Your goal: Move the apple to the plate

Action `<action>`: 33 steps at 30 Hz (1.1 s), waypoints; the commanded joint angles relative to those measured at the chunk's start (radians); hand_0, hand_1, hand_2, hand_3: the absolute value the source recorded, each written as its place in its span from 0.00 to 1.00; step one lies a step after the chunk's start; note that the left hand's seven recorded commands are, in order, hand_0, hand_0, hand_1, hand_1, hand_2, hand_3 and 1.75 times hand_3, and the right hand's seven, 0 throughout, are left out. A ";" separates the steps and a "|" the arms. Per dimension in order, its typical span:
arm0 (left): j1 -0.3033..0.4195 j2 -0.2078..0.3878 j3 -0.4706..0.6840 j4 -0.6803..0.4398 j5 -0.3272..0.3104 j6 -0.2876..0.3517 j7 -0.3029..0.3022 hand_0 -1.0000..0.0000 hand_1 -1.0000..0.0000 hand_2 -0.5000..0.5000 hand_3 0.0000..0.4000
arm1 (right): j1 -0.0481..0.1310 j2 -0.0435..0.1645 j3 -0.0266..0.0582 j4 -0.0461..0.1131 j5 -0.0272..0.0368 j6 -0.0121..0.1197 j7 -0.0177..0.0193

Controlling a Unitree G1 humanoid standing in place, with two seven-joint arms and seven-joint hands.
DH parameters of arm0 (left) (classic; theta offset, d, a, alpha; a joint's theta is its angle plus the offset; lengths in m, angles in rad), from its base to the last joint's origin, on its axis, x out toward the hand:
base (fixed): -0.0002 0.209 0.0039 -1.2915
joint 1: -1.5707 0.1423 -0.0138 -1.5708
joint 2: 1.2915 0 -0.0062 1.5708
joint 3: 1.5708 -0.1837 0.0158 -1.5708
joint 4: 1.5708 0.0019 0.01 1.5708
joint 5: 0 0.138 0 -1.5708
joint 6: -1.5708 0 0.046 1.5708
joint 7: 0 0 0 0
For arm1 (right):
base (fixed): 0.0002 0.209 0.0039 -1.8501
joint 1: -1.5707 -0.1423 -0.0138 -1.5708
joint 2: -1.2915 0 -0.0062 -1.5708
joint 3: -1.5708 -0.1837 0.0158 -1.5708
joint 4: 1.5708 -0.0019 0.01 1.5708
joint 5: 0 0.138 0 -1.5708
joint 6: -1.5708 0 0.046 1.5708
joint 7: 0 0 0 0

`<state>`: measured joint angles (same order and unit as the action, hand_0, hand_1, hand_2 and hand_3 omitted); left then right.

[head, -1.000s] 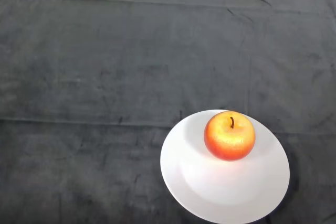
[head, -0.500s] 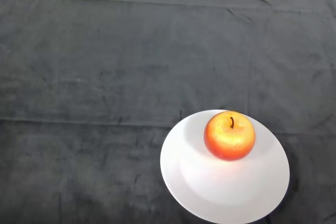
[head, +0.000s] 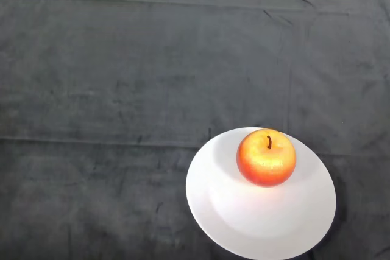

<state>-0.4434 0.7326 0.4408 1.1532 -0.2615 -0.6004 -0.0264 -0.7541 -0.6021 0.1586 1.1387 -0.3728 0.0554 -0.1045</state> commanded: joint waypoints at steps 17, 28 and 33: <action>0.045 0.024 0.021 -0.008 0.009 0.019 0.016 1.00 1.00 0.50 0.00 | 0.031 -0.004 -0.0094 0.025 0.0061 -0.007 0.0007; 0.048 0.024 0.025 -0.011 0.015 0.022 0.020 1.00 1.00 0.50 0.00 | 0.031 -0.004 -0.0093 0.025 0.0062 -0.007 0.0007; 0.048 0.023 0.026 -0.013 0.019 0.023 0.022 1.00 1.00 0.50 0.00 | 0.031 -0.004 -0.0092 0.025 0.0063 -0.007 0.0007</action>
<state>-0.4416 0.7326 0.4476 1.1532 -0.2525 -0.5910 -0.0123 -0.7540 -0.6021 0.1586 1.1387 -0.3728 0.0554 -0.1045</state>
